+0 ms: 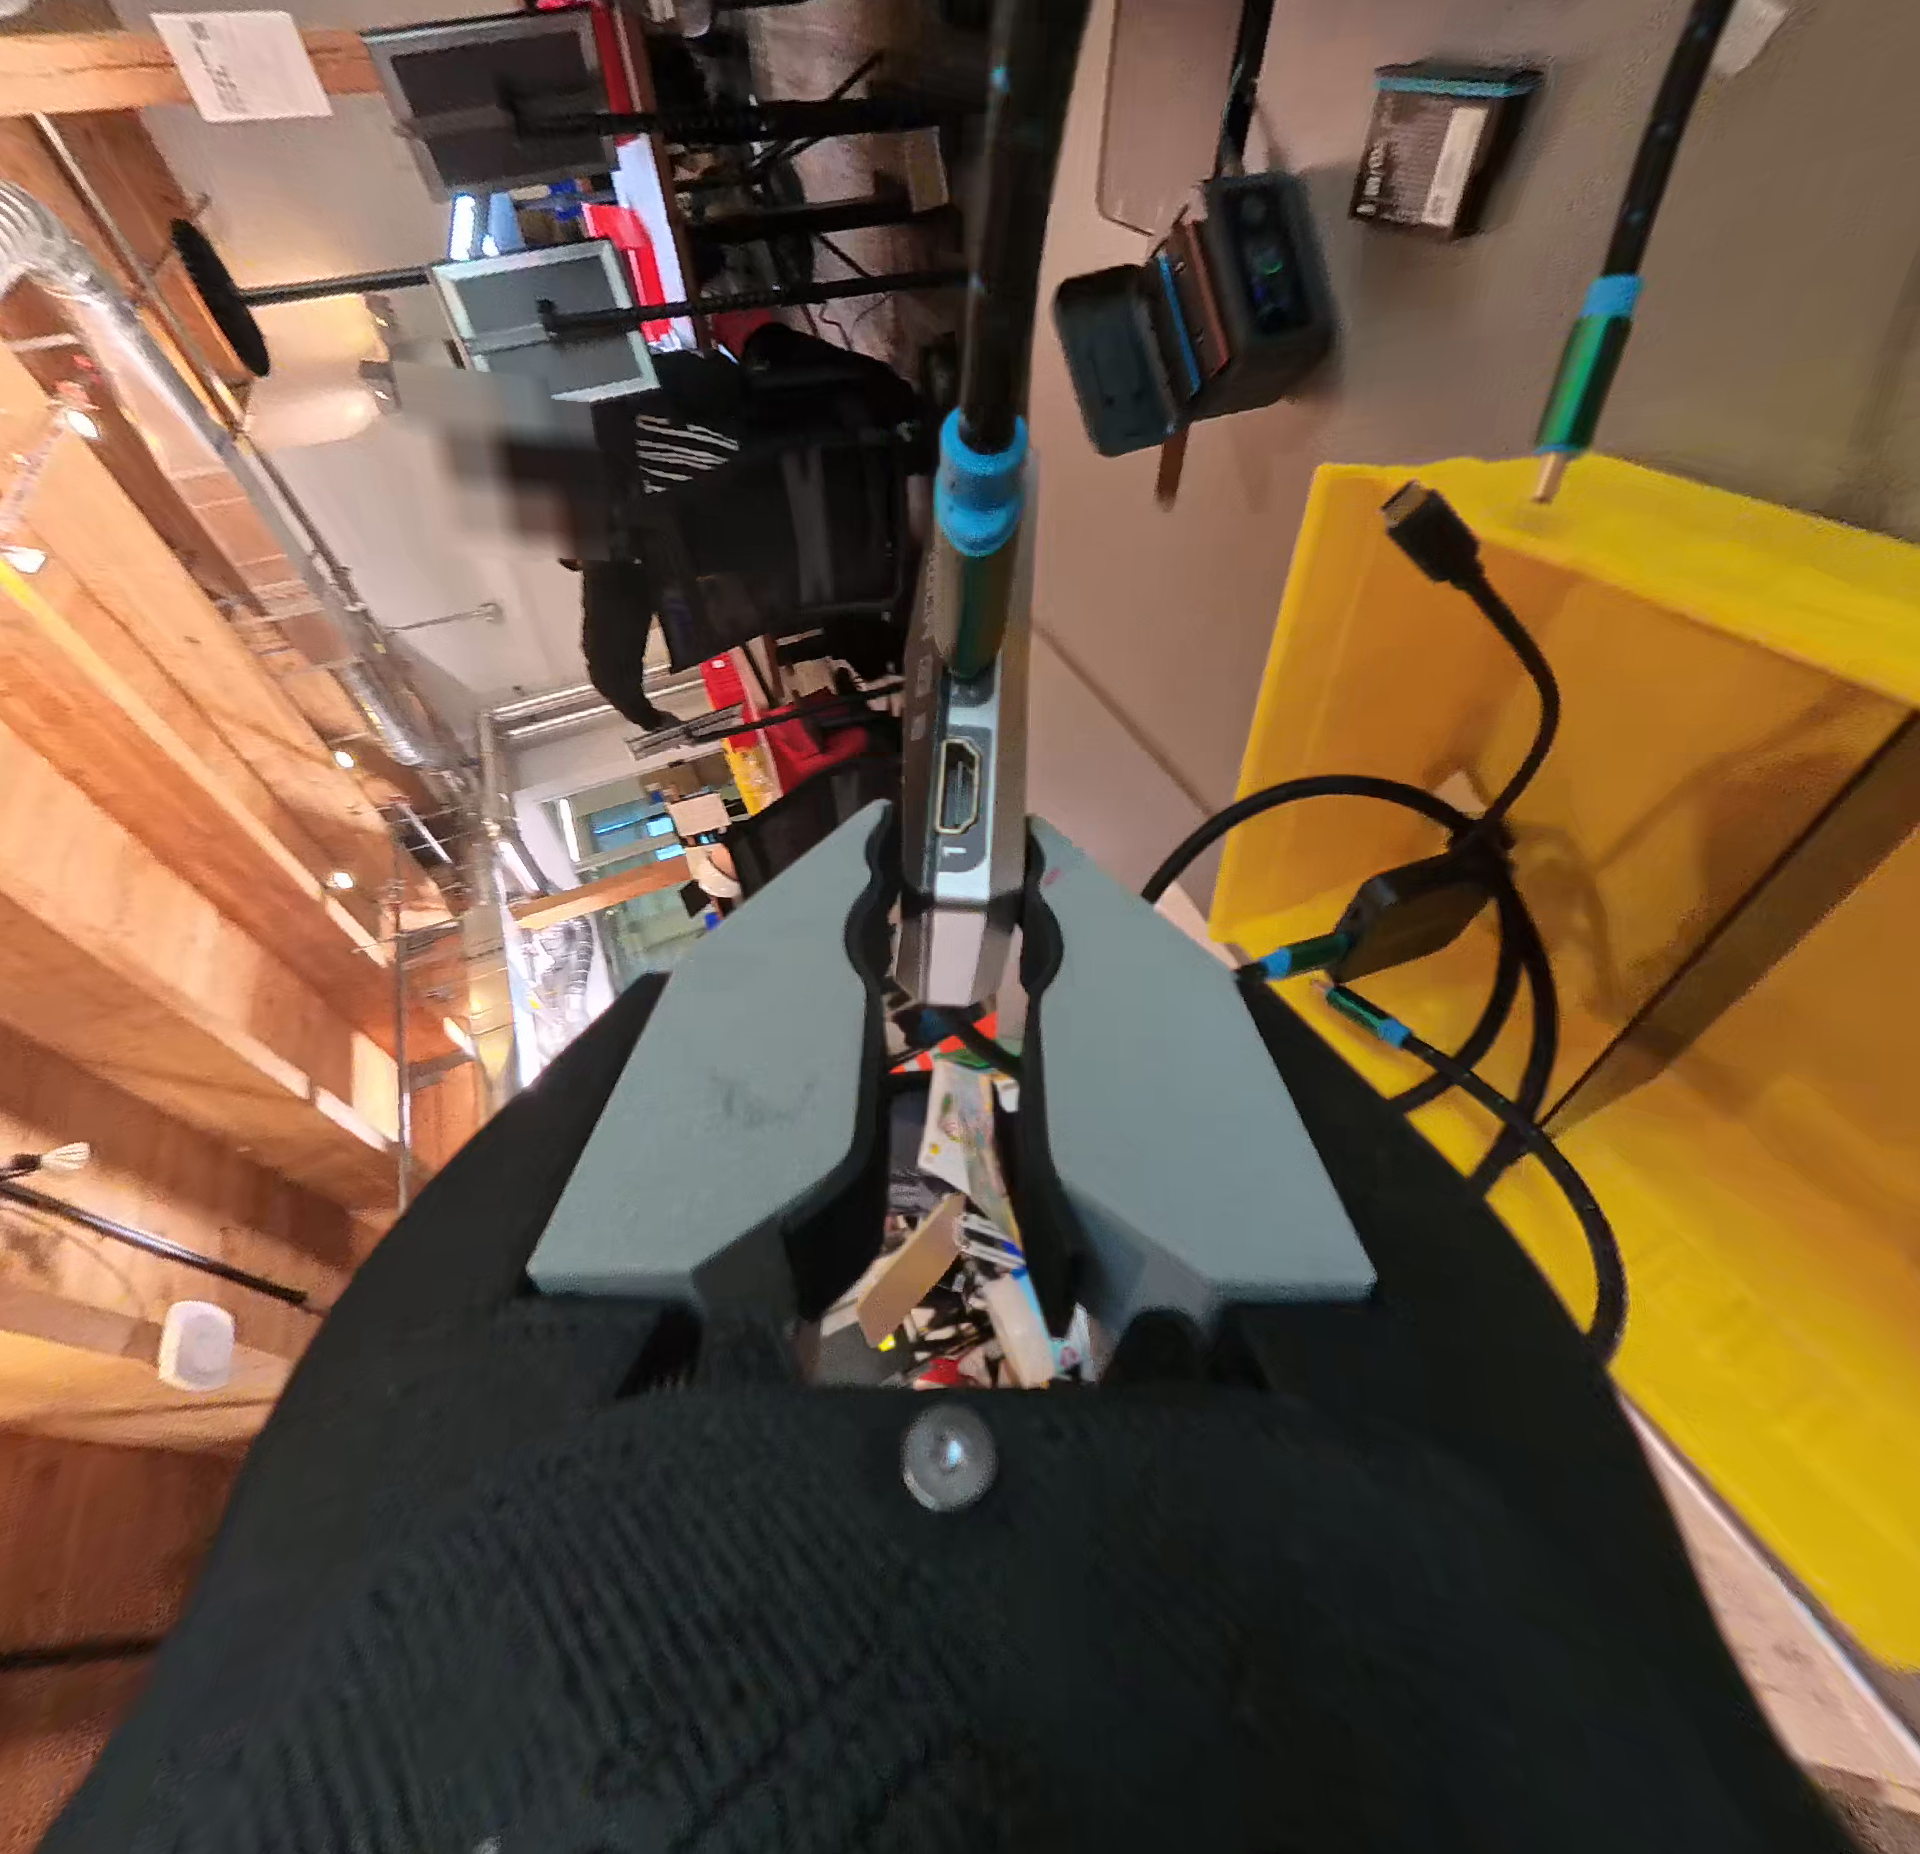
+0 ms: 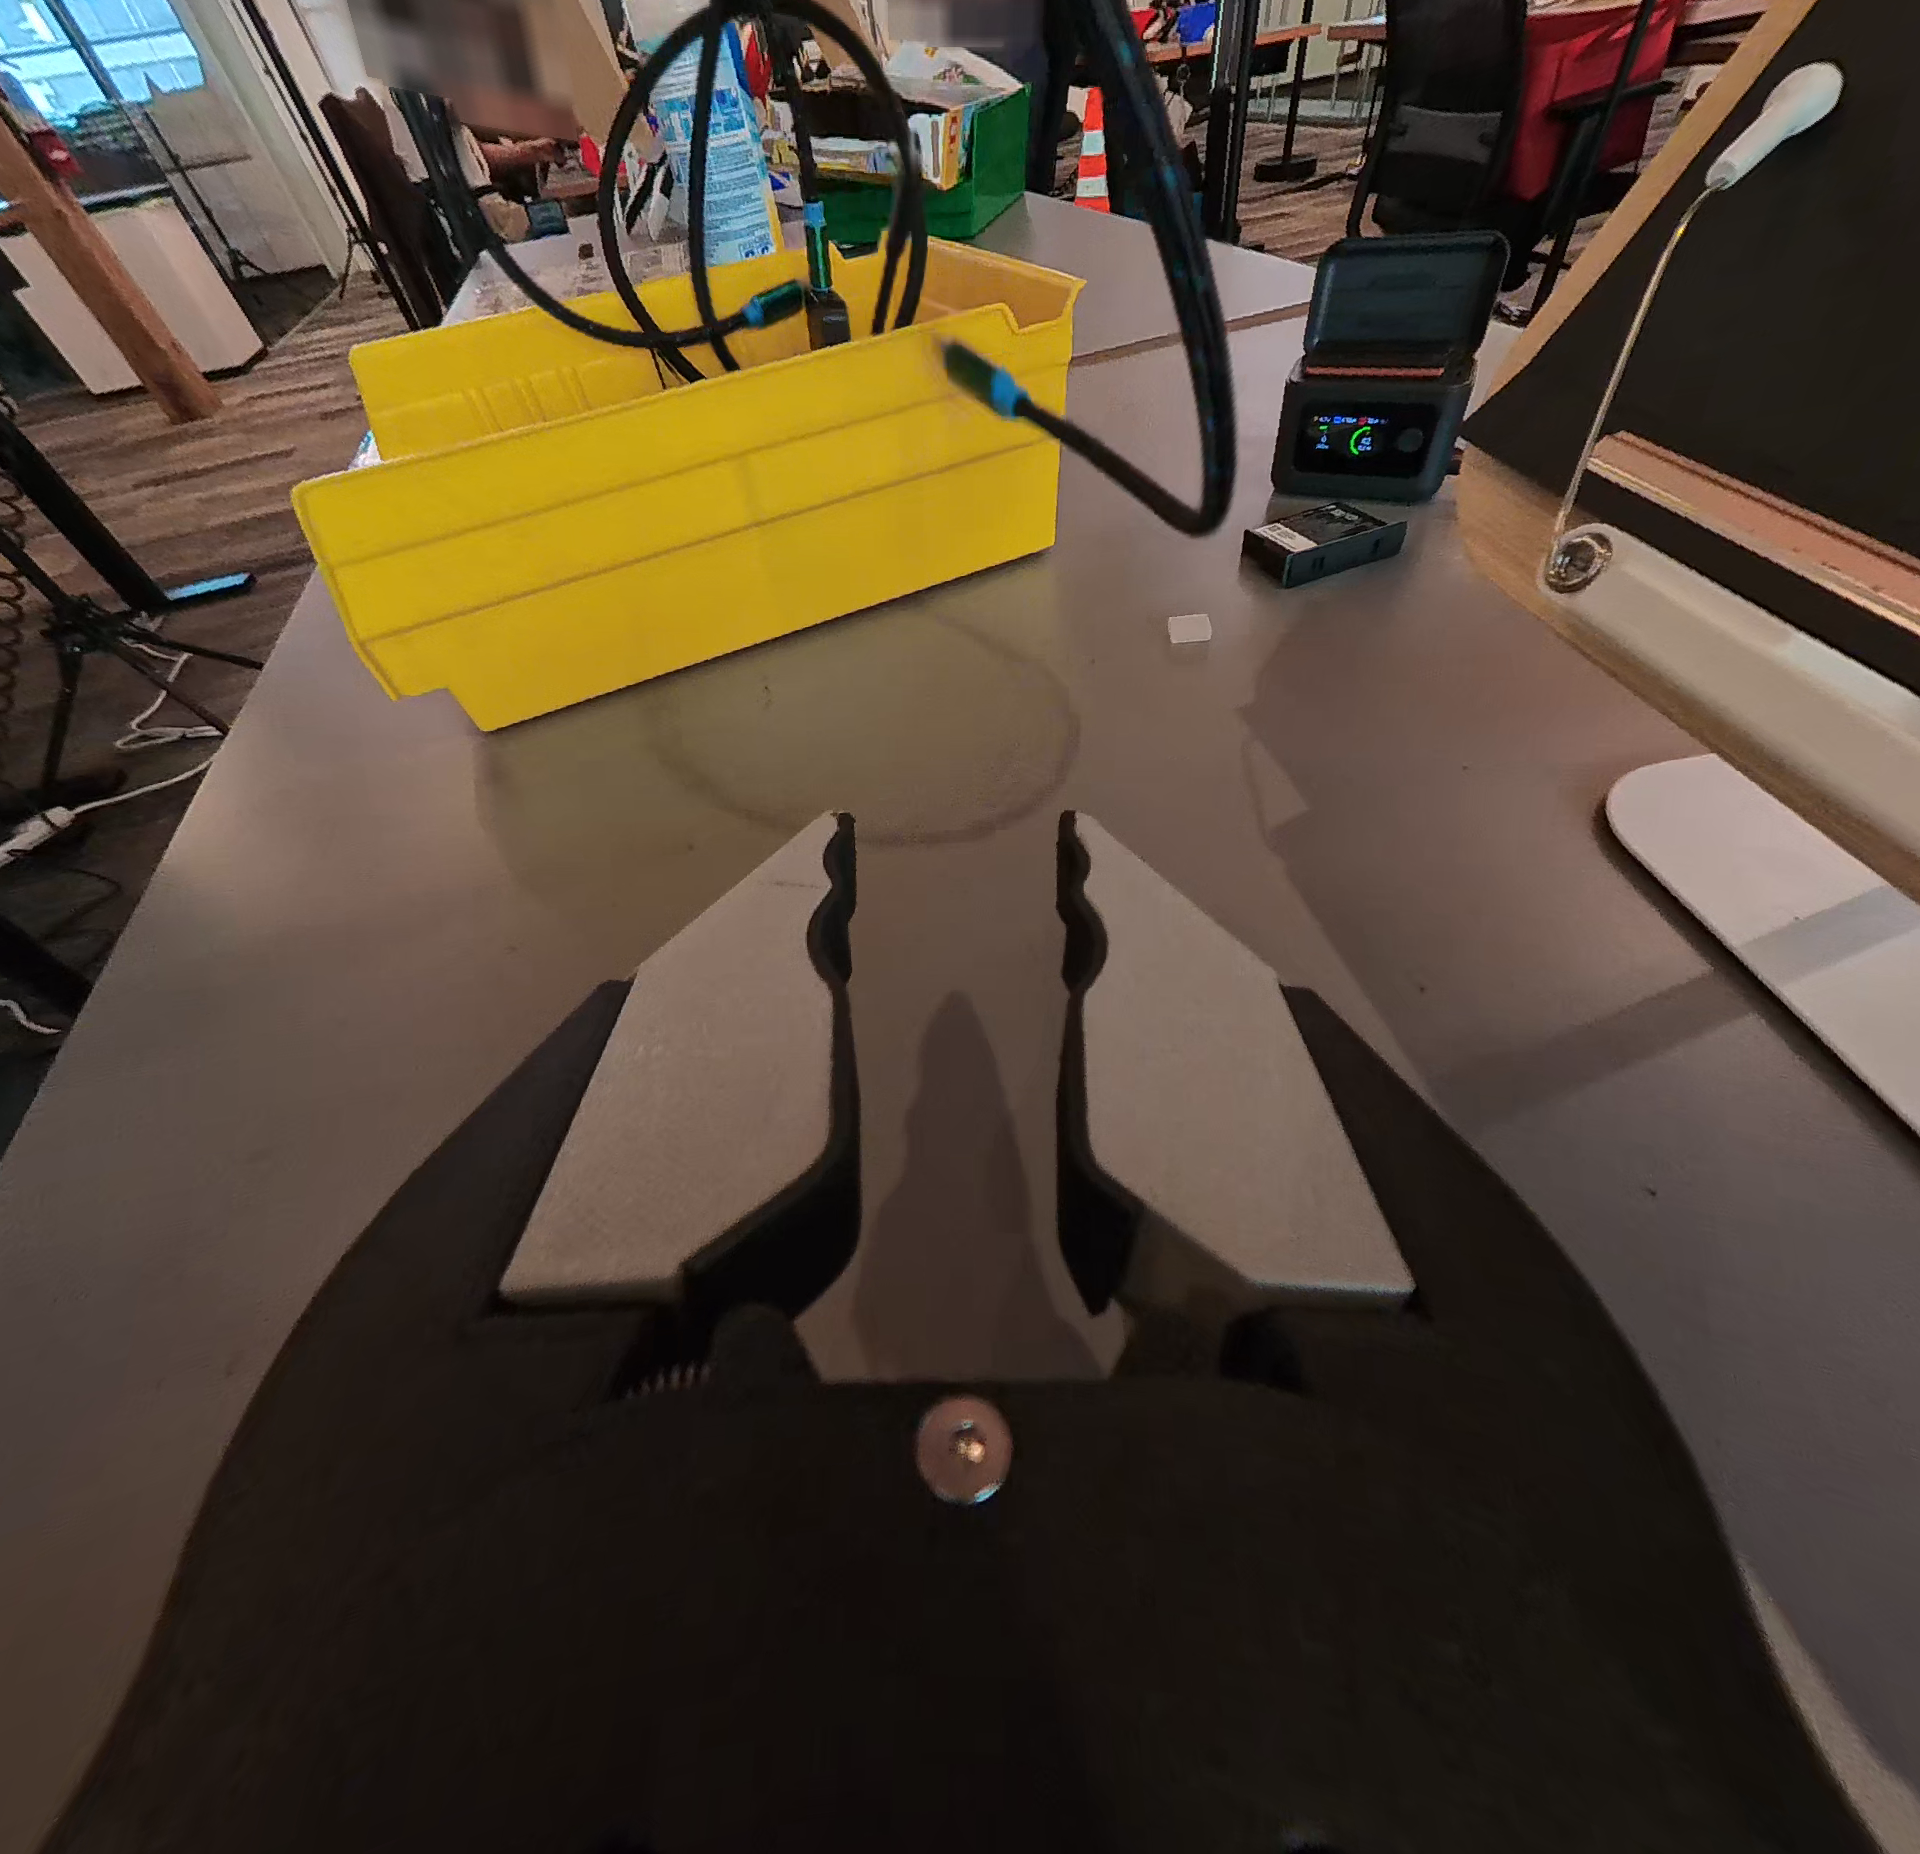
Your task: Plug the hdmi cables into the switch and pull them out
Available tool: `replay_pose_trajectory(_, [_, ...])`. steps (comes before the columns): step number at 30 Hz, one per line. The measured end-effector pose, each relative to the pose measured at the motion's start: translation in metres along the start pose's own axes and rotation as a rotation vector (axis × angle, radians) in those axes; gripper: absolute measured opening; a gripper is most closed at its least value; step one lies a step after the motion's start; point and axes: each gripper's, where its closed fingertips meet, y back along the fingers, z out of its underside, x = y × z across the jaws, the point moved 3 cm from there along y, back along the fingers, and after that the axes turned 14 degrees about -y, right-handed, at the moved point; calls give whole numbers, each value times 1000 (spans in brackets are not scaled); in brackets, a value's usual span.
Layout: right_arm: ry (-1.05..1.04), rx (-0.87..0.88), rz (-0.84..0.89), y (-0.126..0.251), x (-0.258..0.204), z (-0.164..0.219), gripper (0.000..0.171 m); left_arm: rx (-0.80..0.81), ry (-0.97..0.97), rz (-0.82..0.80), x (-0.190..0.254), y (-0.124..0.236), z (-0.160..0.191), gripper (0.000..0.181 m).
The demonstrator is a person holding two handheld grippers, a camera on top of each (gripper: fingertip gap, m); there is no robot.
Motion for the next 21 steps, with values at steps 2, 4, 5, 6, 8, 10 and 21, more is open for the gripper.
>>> replay_pose_trajectory(2, [-3,1,-1,0,0,0,36,-8,10,24,9,-11,-6,20])
replay_pose_trajectory(4, [-6,1,-1,0,1,0,36,0,39,84,22,-23,-10,22])
replay_pose_trajectory(5, [-7,0,-2,0,1,0,36,8,60,120,29,-29,-12,24])
replay_pose_trajectory(6, [-8,-1,-2,0,1,0,36,11,77,147,36,-35,-13,24])
replay_pose_trajectory(8, [-12,-6,-2,-1,1,0,36,3,104,165,45,-46,-13,24])
replay_pose_trajectory(10, [-16,-10,-4,-2,2,0,36,0,141,187,52,-53,-13,26])
replay_pose_trajectory(21, [-54,-8,-18,-2,5,-1,35,105,481,310,32,-26,21,36])
